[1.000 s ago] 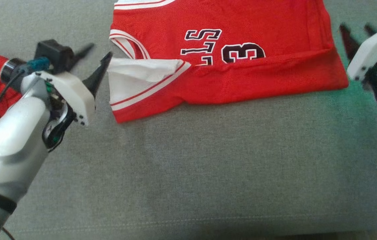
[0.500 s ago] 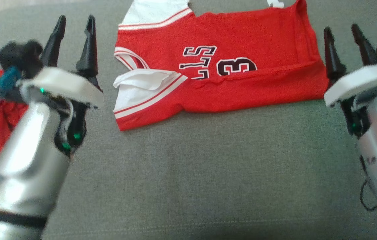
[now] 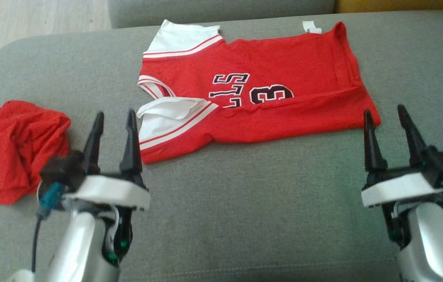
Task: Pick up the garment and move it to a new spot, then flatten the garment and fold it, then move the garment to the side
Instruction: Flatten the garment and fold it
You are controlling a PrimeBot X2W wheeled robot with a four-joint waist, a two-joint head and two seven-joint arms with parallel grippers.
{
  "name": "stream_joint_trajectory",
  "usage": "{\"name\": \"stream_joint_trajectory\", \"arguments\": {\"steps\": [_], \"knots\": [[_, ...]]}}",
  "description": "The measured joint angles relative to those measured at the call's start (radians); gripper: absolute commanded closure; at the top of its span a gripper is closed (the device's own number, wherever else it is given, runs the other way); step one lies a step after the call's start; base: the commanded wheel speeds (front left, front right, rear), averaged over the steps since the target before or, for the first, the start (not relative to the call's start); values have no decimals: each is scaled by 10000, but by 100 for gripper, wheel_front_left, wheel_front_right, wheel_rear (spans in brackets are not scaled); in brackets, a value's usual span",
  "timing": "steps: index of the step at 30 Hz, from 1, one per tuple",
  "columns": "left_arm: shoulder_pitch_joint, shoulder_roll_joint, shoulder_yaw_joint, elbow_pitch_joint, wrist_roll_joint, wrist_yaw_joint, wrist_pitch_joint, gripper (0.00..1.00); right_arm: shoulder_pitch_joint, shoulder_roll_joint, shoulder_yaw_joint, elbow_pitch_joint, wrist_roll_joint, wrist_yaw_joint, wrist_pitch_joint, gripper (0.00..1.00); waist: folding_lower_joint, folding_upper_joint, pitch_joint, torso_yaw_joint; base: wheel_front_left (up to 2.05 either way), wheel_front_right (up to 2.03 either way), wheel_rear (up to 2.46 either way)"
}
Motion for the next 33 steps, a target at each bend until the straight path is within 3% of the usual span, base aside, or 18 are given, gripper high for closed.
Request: {"name": "stream_joint_trajectory", "arguments": {"steps": [11,22,33], "knots": [[379,-291,548,928,792,-274,0,0,510,460,-435,-763,-639,0,0,0,0,0,230,-200,0,0,0],[-844,-357,155,4215,1254,-334,2,0,214,468,-677,-890,-727,0,0,0,0,0,707,-465,0,0,0],[-2173,-272,-186,6462,1569,-341,188,0,2,479,-704,-1051,-725,0,-2,0,0,0,1099,-812,0,0,0]]}}
